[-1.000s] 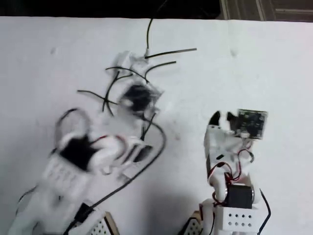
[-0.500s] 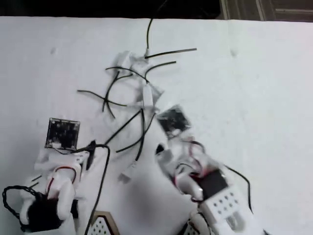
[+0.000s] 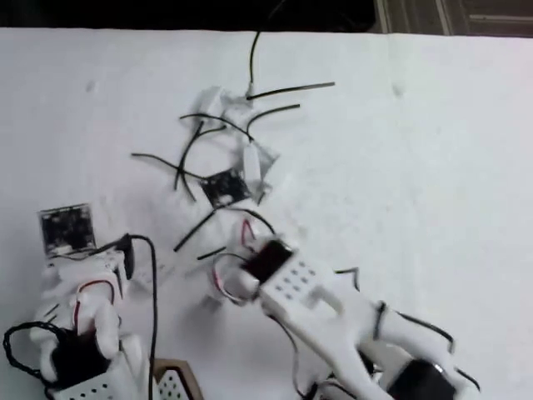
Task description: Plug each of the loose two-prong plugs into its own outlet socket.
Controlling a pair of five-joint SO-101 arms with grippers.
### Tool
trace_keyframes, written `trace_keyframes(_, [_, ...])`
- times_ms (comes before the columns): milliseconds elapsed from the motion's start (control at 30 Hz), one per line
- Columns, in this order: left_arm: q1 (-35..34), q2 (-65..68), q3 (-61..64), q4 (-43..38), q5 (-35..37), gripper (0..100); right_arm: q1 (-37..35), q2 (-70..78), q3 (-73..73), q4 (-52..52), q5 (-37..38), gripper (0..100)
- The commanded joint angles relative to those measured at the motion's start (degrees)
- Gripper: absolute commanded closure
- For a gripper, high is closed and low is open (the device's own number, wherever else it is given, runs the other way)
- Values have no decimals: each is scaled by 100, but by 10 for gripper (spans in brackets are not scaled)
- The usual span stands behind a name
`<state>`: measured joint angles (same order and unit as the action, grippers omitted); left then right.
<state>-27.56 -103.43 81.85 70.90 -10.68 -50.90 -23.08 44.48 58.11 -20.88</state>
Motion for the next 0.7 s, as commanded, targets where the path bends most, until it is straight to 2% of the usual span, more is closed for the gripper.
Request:
trace_keyframes(0, [-259,-22,26,-141,149,732,-145,840,-703,13,-325,906])
trace_keyframes(300, [-259,-22,44,-141,132,732,-163,2651,-1248,-4,-607,809])
trace_keyframes(433, [-259,-22,44,-123,132,732,-163,3037,-1433,-31,-607,843])
trace_keyframes(600, [-259,-22,62,-114,132,732,-163,3143,-1582,-22,-598,989])
trace_keyframes(667, [-259,-22,105,-132,123,732,-163,3090,-1574,4,-598,964])
